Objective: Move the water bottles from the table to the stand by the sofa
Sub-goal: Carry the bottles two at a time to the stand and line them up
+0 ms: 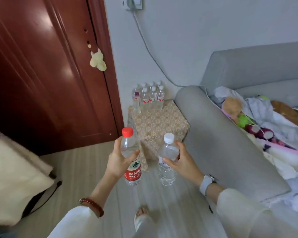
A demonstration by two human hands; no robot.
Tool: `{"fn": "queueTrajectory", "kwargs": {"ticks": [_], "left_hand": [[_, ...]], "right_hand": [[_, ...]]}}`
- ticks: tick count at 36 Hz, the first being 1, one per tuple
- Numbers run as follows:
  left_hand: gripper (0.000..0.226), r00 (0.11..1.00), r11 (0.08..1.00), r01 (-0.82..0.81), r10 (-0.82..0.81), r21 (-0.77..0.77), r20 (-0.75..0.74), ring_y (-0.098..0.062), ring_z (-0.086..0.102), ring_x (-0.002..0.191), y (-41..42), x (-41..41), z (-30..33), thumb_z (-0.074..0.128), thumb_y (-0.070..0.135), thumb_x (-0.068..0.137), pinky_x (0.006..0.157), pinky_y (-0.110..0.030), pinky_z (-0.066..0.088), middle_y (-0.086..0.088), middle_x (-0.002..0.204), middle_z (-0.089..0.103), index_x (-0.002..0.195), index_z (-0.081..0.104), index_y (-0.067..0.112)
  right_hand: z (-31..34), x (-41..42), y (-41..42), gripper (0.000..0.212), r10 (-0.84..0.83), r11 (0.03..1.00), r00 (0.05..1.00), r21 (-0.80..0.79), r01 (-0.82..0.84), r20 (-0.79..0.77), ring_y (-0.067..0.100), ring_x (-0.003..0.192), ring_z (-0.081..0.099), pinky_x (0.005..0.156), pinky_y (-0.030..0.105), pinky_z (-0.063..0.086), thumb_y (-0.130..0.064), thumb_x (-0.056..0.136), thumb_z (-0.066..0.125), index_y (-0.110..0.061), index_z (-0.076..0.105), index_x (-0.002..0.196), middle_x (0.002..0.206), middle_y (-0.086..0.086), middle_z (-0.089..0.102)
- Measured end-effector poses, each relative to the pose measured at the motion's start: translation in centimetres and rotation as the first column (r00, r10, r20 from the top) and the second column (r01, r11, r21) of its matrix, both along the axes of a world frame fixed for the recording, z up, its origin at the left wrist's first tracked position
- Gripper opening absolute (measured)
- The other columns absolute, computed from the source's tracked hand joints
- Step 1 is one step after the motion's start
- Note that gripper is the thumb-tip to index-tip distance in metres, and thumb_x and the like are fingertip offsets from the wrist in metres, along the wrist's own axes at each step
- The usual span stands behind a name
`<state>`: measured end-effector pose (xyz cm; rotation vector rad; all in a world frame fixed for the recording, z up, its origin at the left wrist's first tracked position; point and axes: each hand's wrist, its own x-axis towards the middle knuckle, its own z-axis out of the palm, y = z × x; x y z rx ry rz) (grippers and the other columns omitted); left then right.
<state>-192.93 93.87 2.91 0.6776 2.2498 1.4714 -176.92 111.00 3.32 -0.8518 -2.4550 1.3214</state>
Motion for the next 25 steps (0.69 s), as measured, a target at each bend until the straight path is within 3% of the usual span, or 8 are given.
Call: {"fn": "queueTrajectory", "kwargs": {"ticks": [5, 9, 14, 17, 22, 25], "left_hand": [[0.067, 0.993, 0.993, 0.102, -0.098, -0.055, 0.066, -0.016, 0.057, 0.095, 7.8, -8.4, -0.7, 0.075, 0.028, 0.074, 0.073, -0.020, 0.044, 0.010, 0.105, 0.058, 0.128, 0.036, 0.029], [0.067, 0.987, 0.984, 0.132, -0.119, -0.118, 0.105, -0.025, 0.058, 0.101, 13.1, -13.8, -1.8, 0.077, 0.027, 0.072, 0.083, -0.034, 0.048, -0.002, 0.112, 0.060, 0.126, 0.037, 0.028], [0.072, 0.987, 0.966, 0.124, -0.096, -0.227, 0.128, -0.029, 0.059, 0.105, 19.3, -19.8, -4.9, 0.077, 0.032, 0.070, 0.087, -0.043, 0.049, -0.003, 0.118, 0.060, 0.129, 0.035, 0.031], [0.074, 0.993, 0.957, 0.083, -0.055, -0.280, 0.106, -0.027, 0.056, 0.105, 23.1, -23.0, -7.6, 0.078, 0.033, 0.067, 0.084, -0.036, 0.045, 0.000, 0.119, 0.058, 0.129, 0.036, 0.032], [0.071, 0.994, 0.958, -0.001, 0.032, -0.285, 0.103, -0.013, 0.048, 0.090, 28.4, -27.8, -12.0, 0.082, 0.018, 0.065, 0.062, -0.012, 0.032, 0.007, 0.101, 0.052, 0.124, 0.043, 0.019], [0.071, 0.988, 0.949, -0.057, 0.097, -0.309, 0.118, -0.014, 0.047, 0.089, 30.7, -30.3, -14.5, 0.082, 0.017, 0.066, 0.064, -0.013, 0.031, 0.005, 0.099, 0.053, 0.124, 0.042, 0.016]], "right_hand": [[-0.2, -8.8, 7.2, 0.074, -0.057, 0.995, 0.998, -0.076, 0.060, 0.036, 0.016, 0.104, 0.057, 0.091, 0.042, 0.050, -0.046, 0.069, 0.073, -0.027, 0.031, 0.126, 0.118, -0.004, 0.055], [-0.8, -14.4, 12.1, 0.074, -0.063, 0.988, 0.995, -0.135, 0.072, 0.075, 0.019, 0.108, 0.055, 0.095, 0.043, 0.047, -0.043, 0.068, 0.074, -0.027, 0.031, 0.126, 0.121, -0.004, 0.051], [-3.9, -21.2, 18.4, 0.074, 0.007, 0.997, 0.987, -0.076, 0.006, 0.159, 0.018, 0.114, 0.047, 0.093, 0.030, 0.040, -0.035, 0.070, 0.076, -0.022, 0.032, 0.129, 0.129, -0.001, 0.045], [-6.9, -25.3, 22.5, 0.078, 0.067, 0.997, 0.976, -0.039, -0.060, 0.208, 0.022, 0.118, 0.048, 0.095, 0.030, 0.041, -0.032, 0.070, 0.078, -0.018, 0.032, 0.132, 0.132, 0.003, 0.047], [-11.8, -31.7, 28.3, 0.082, 0.188, 0.982, 0.922, -0.042, -0.184, 0.338, 0.020, 0.117, 0.050, 0.094, 0.028, 0.043, -0.033, 0.069, 0.078, -0.019, 0.031, 0.136, 0.133, 0.001, 0.050], [-14.2, -35.2, 30.6, 0.075, 0.251, 0.968, 0.906, -0.109, -0.227, 0.341, 0.019, 0.113, 0.051, 0.088, 0.025, 0.042, -0.025, 0.070, 0.077, -0.021, 0.035, 0.132, 0.129, 0.000, 0.051]]}}
